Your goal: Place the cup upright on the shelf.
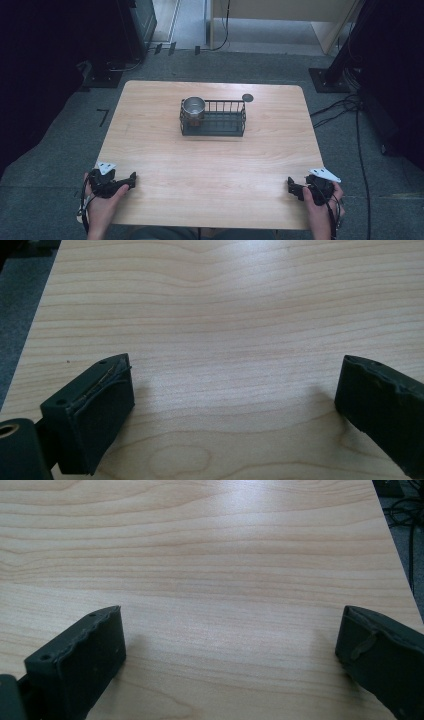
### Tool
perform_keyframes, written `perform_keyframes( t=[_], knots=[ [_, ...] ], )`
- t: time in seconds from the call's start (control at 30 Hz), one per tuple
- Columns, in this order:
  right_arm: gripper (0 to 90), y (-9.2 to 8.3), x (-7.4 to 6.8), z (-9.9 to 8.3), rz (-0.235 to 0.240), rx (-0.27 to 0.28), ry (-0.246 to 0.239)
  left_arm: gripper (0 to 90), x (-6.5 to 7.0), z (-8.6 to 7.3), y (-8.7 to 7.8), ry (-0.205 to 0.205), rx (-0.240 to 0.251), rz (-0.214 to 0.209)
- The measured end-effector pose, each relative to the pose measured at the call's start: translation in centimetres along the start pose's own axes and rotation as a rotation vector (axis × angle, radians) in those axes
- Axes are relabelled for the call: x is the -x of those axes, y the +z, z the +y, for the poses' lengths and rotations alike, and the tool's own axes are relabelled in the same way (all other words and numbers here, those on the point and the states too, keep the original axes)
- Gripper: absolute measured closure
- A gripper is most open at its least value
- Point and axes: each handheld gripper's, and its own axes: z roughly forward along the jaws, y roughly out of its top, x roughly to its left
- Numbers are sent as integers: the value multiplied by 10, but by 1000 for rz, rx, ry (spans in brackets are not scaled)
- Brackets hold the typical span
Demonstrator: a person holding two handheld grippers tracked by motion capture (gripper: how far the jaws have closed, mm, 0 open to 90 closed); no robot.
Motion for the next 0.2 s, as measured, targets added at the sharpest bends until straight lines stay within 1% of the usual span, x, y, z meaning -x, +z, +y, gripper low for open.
perform_keyframes(
  t=[0.03,0.07,0.1,0.17,0.2],
  knots=[
    [0,0,0,0,0,0,0,28,0,0,0,-1,2,-2],
    [0,0,0,0,-1,-1,-1,28,-1,1,0,-12,5,-8],
    [0,0,0,0,0,0,0,28,0,1,1,-19,7,-3],
    [0,0,0,0,0,0,0,27,2,2,2,-9,-2,12],
    [0,0,0,0,0,0,0,22,2,2,2,-9,-2,12]
  ],
)
